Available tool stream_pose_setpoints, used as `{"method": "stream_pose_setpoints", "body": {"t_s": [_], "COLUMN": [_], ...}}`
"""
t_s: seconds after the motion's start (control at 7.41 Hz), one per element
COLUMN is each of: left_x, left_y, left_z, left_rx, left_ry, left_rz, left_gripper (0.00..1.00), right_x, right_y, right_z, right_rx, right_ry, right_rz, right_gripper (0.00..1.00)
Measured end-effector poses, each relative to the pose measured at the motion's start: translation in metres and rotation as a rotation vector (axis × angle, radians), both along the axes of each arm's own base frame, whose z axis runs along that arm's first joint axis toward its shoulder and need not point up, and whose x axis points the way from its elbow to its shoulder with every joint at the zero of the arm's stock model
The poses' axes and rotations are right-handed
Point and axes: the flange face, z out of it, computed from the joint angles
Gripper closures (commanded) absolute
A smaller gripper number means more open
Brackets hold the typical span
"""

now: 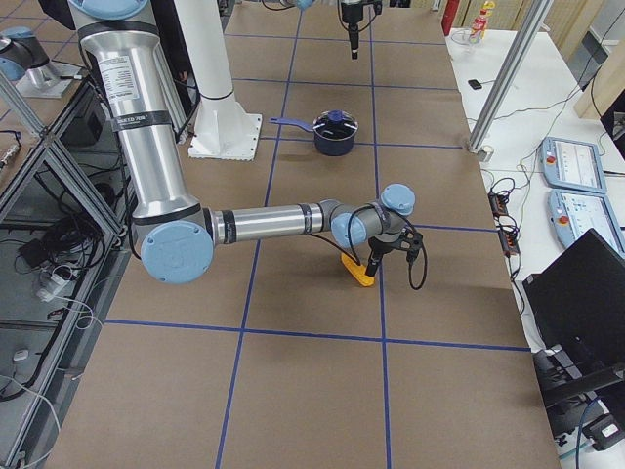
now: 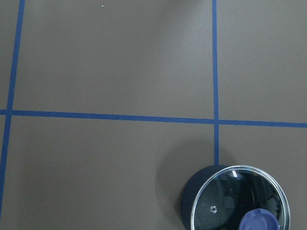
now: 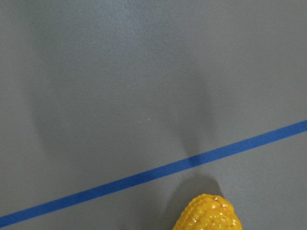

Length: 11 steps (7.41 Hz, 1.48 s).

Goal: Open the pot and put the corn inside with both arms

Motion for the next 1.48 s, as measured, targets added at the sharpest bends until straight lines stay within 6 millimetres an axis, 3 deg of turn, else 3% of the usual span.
{"method": "stream_pose_setpoints", "body": {"t_s": [0.27,0.54,0.94,1.48], "left_x": [0.003,0.005,0.003,-0.001], "left_y": [0.0,0.001,0.003,0.007], "left_z": [-0.001,0.0,-0.002,-0.007], "left_rx": [-0.001,0.001,0.004,0.003], "left_ry": [-0.001,-0.003,0.0,0.013], "left_rz": [0.0,0.001,-0.001,-0.01], "left_gripper": [0.02,0.02,0.02,0.02], "right_x": [-0.005,-0.011,-0.019,-0.024], "right_y": [0.022,0.033,0.032,0.031], "right_z": [0.02,0.028,0.022,0.019], "right_rx": [-0.001,0.002,-0.002,-0.002], "right_ry": [-0.006,-0.014,-0.021,-0.022], "right_rz": [-0.006,-0.009,-0.002,-0.004], "right_gripper": [0.0,0.02,0.28,0.46]}}
